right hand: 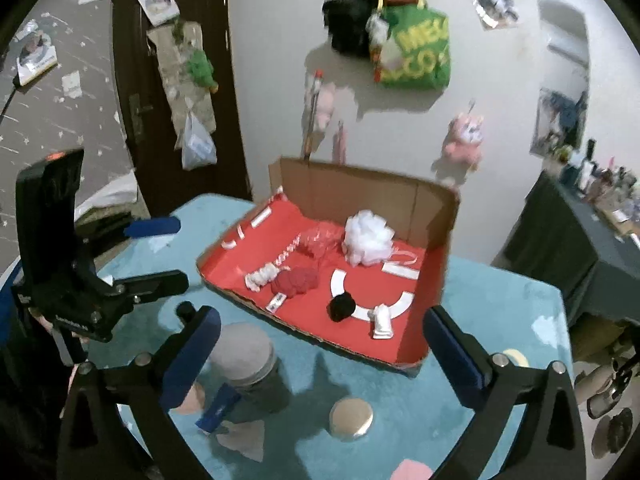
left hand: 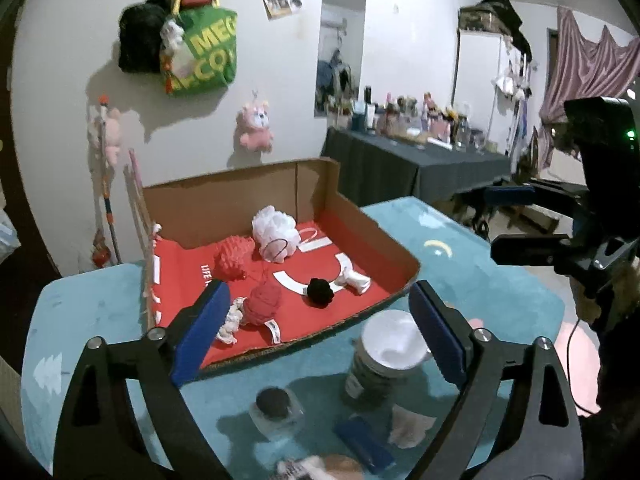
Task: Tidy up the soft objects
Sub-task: 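Withdraw both grippers from the box back over the table items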
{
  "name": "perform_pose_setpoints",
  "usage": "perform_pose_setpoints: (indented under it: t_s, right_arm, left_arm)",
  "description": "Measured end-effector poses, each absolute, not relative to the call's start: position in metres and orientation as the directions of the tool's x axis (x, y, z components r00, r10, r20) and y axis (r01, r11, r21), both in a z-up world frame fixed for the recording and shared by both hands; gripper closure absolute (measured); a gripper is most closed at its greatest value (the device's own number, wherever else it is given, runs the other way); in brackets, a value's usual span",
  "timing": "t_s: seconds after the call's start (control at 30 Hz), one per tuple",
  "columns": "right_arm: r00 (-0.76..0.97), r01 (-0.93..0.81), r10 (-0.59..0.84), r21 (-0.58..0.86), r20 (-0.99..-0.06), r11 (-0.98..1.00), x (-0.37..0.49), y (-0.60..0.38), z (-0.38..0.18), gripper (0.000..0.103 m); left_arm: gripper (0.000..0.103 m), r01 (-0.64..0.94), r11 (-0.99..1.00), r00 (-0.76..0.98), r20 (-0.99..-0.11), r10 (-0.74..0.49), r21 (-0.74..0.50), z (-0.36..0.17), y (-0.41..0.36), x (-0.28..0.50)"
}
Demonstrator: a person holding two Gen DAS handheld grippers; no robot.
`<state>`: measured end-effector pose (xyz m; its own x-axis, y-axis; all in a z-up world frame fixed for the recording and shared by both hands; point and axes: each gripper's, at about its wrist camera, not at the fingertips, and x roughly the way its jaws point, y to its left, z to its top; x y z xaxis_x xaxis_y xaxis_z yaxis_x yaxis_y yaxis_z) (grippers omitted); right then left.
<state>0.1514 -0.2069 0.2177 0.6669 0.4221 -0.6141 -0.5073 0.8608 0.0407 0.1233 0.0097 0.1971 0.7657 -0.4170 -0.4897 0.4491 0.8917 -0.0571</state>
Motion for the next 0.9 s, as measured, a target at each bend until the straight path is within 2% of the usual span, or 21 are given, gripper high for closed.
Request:
perform_pose_setpoints:
  t_s: [0.17, 0.4, 0.63, 0.9]
  right_arm:
    - [0.746, -0.464, 0.398, 0.012, -0.533, 0.886, 0.101, -0.212, 0.227, 0.000]
    - [0.840, -0.373, 0.318, -0.041, -0.440, 0.927, 0.043, -0.214, 0.212, 0.000]
    - [0.906, -0.274, 0.229, -0.082, -0.357, 0.958, 0.000, -0.211, 0.183, 0.000]
    - [0.916, -0.216, 0.185, -0.049, -0.355, 0.975, -0.011, -0.210, 0.147, 0.000]
  left_arm:
    - [0.006, 0.425, 0.904, 0.817, -0.406, -0.409, -0.057, 0.196, 0.009, 0.074]
    - [0.005, 0.389, 0.919, 0.859, -0.336, -0.387, -0.065, 0.180, 0.005, 0.024]
    - [0.005, 0.321, 0.944, 0.890, -0.315, -0.329, -0.078, 0.156, 0.005, 0.000]
    - [0.005, 0.276, 0.957, 0.890, -0.354, -0.288, -0.085, 0.122, 0.003, -0.004]
